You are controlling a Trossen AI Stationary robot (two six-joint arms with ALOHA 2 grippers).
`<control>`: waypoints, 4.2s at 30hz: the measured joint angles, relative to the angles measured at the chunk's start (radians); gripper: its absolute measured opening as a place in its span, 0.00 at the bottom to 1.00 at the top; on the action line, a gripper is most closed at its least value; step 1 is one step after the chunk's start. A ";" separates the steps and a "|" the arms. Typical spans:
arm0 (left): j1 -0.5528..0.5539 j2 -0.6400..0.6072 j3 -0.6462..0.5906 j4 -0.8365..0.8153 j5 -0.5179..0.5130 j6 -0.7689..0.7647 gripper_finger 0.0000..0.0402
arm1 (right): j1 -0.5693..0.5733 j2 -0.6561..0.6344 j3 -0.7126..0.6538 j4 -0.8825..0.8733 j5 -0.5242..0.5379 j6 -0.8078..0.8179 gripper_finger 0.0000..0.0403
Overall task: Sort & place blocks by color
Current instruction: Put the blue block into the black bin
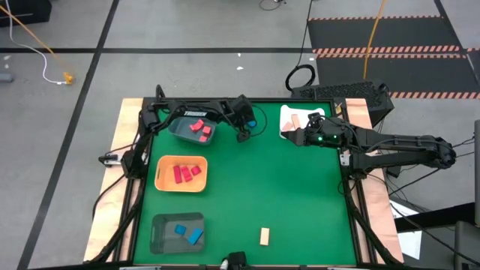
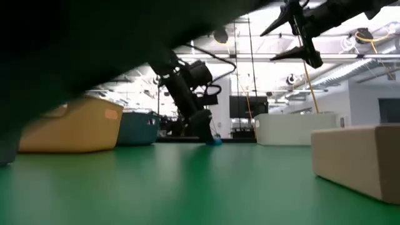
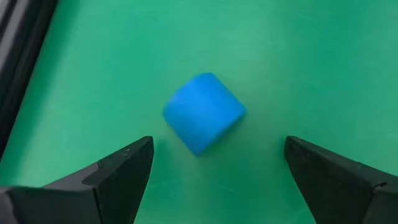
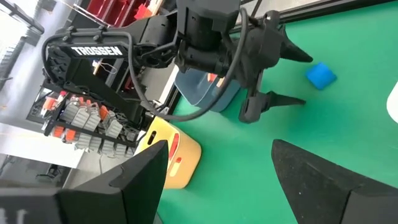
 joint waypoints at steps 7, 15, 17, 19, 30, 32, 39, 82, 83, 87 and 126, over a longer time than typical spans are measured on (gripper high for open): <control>-0.010 0.000 0.039 -0.119 -0.052 -0.098 0.90 | 0.000 0.000 0.000 0.000 0.000 0.000 0.69; -0.010 0.000 0.171 -0.373 -0.051 -0.266 0.90 | 0.000 0.000 0.000 0.000 0.000 0.000 0.69; -0.017 -0.003 0.208 -0.431 -0.038 -0.262 0.90 | 0.000 0.000 0.000 0.000 0.000 0.000 0.69; -0.032 -0.020 0.233 -0.463 -0.035 -0.257 0.90 | 0.000 0.000 0.000 0.000 0.000 0.000 0.69; -0.139 -0.255 0.243 -0.664 -0.037 -0.251 0.90 | -0.002 0.000 0.000 -0.001 0.000 0.000 0.69; -0.150 -0.317 0.243 -0.670 -0.039 -0.262 0.90 | -0.002 0.000 0.000 0.001 0.000 0.000 0.69; -0.185 -0.534 0.243 -0.717 -0.048 -0.285 0.90 | -0.002 0.001 0.000 0.009 0.002 0.000 0.69; -0.642 -0.943 0.145 -1.157 -0.410 -0.670 0.90 | -0.094 0.477 0.053 0.614 0.105 -0.292 0.69; -0.647 -0.960 0.121 -1.142 -0.410 -0.687 0.90 | -0.093 0.497 0.071 0.613 0.105 -0.313 0.69; -0.666 -1.036 0.012 -1.049 -0.411 -0.732 0.90 | -0.094 0.568 0.162 0.585 0.102 -0.427 0.69; -0.726 -1.316 -0.367 -0.620 -0.398 -0.768 0.90 | -0.244 1.099 0.500 0.166 0.102 -0.739 0.69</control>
